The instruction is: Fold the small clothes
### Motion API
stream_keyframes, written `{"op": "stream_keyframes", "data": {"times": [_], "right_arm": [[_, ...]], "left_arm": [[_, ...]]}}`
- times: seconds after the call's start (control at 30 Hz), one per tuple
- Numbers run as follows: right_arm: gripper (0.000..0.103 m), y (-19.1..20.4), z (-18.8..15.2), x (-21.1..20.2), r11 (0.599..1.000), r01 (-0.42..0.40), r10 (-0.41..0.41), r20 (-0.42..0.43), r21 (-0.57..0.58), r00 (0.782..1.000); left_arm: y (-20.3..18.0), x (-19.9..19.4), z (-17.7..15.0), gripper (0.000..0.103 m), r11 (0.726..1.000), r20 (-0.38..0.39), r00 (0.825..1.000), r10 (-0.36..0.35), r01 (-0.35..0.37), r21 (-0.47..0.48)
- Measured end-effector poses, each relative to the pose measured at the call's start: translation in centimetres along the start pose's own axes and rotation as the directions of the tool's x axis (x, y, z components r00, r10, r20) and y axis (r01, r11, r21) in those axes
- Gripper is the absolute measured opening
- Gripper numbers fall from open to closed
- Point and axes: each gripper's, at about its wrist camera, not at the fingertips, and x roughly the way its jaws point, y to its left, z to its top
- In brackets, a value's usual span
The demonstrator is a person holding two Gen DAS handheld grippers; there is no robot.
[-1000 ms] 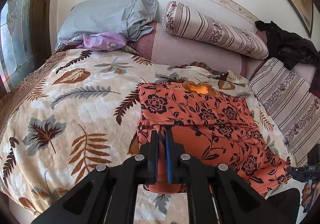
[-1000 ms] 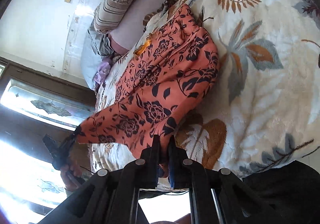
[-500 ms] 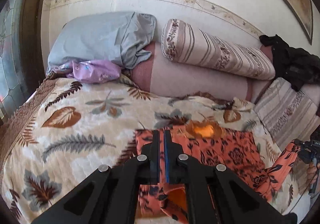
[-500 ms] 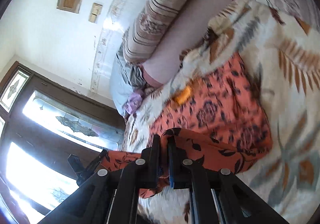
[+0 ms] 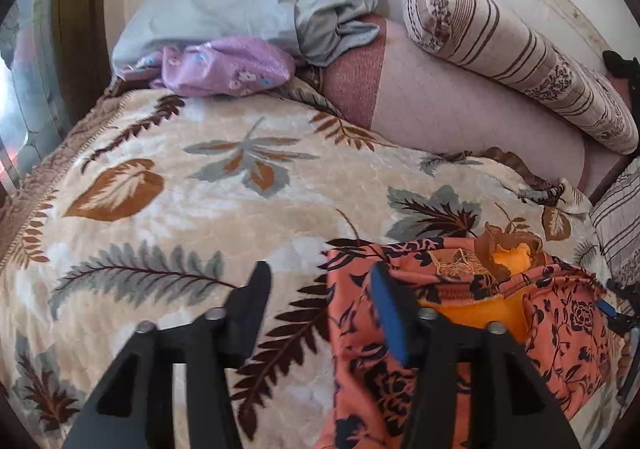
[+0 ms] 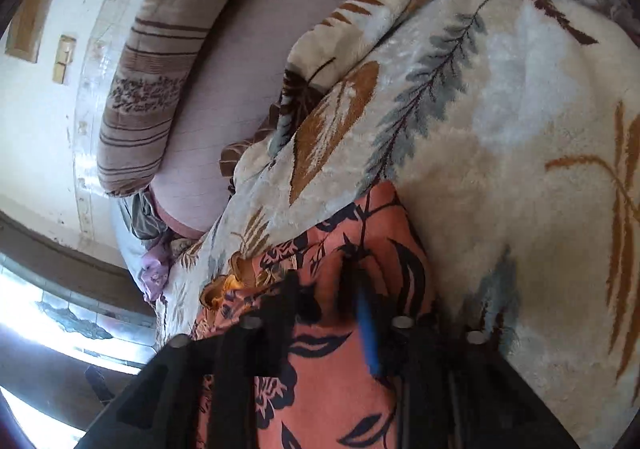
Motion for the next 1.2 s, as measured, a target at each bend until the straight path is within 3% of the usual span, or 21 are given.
{"op": "stream_keyframes", "data": {"times": [0.03, 0.1, 0.23, 0.3, 0.37, 0.47, 0.67, 0.73, 0.77, 0.8, 0.87, 0.9, 0.97, 1.07, 1.2], "right_arm": [[0.084, 0.2, -0.4, -1.3, 1.0, 0.024, -0.024, 0.027, -0.014, 0.999], [0.084, 0.6, -0.9, -3.8, 0.997, 0.056, -0.053, 0.057, -0.054, 0.997], [0.084, 0.9, -2.6, -6.0, 0.985, 0.118, -0.118, 0.008, -0.128, 0.993], [0.084, 0.4, -4.2, -6.1, 0.976, 0.148, -0.155, -0.031, -0.161, 0.987], [0.084, -0.3, -5.9, -6.0, 0.967, 0.17, -0.187, -0.074, -0.191, 0.98], [0.084, -1.3, -7.8, -5.2, 0.955, 0.189, -0.223, -0.133, -0.227, 0.966], [0.084, 0.3, -7.5, -2.4, 0.928, 0.189, -0.241, -0.129, -0.32, 0.962], [0.084, 1.1, -7.6, -1.1, 0.911, 0.214, -0.272, -0.123, -0.352, 0.954], [0.082, 1.6, -7.8, -0.5, 0.893, 0.231, -0.301, -0.131, -0.387, 0.945], [0.072, 2.0, -7.9, -0.1, 0.881, 0.255, -0.333, -0.138, -0.399, 0.933], [0.027, 2.4, -7.6, -0.2, 0.904, 0.229, -0.311, -0.189, -0.361, 0.931], [0.021, 3.1, -7.6, -0.6, 0.906, 0.23, -0.31, -0.19, -0.355, 0.931], [0.019, 5.2, -7.8, -2.1, 0.897, 0.227, -0.306, -0.164, -0.379, 0.938], [0.018, 8.3, -8.1, -6.1, 0.909, 0.18, -0.241, -0.123, -0.375, 0.963], [0.018, 11.5, -10.7, -12.5, 0.889, 0.142, -0.202, -0.093, -0.436, 0.975]], "left_arm": [[0.5, -1.4, -0.7, 0.067, 1.0, 0.038, 0.999, 0.009, -0.009, 0.016], [1.1, -3.0, -1.9, 0.068, 0.998, 0.056, 0.998, 0.001, -0.004, 0.059], [1.1, -2.5, -5.0, 0.068, 0.99, -0.06, 0.997, -0.04, 0.048, 0.133], [1.2, -1.7, -6.8, 0.068, 0.992, -0.113, 0.993, -0.039, 0.052, 0.117], [1.4, -1.2, -8.4, 0.068, 0.993, -0.165, 0.983, -0.084, 0.097, 0.069], [1.0, -1.1, -9.8, 0.068, 0.99, -0.179, 0.977, -0.116, 0.129, 0.061], [-1.5, 2.8, -9.3, 0.074, 0.985, -0.261, 0.953, -0.151, 0.167, 0.039], [-1.8, 3.6, -9.3, 0.075, 0.99, -0.231, 0.964, -0.131, 0.138, 0.017], [-2.3, 3.8, -9.2, 0.065, 0.992, -0.232, 0.966, -0.112, 0.123, 0.032], [-2.8, 3.9, -9.0, 0.027, 0.991, -0.246, 0.963, -0.113, 0.128, 0.048], [-3.7, 3.9, -8.1, 0.015, 0.991, -0.286, 0.953, -0.095, 0.117, 0.06], [-4.2, 3.7, -7.7, 0.014, 0.991, -0.293, 0.953, -0.078, 0.105, 0.079], [-4.7, 2.3, -6.6, 0.014, 0.991, -0.269, 0.961, -0.066, 0.095, 0.097], [-4.2, -2.4, -4.5, 0.012, 0.986, -0.199, 0.971, -0.132, 0.148, 0.073], [-3.8, -10.0, -4.8, 0.012, 0.973, -0.115, 0.982, -0.152, 0.169, 0.157]]}}
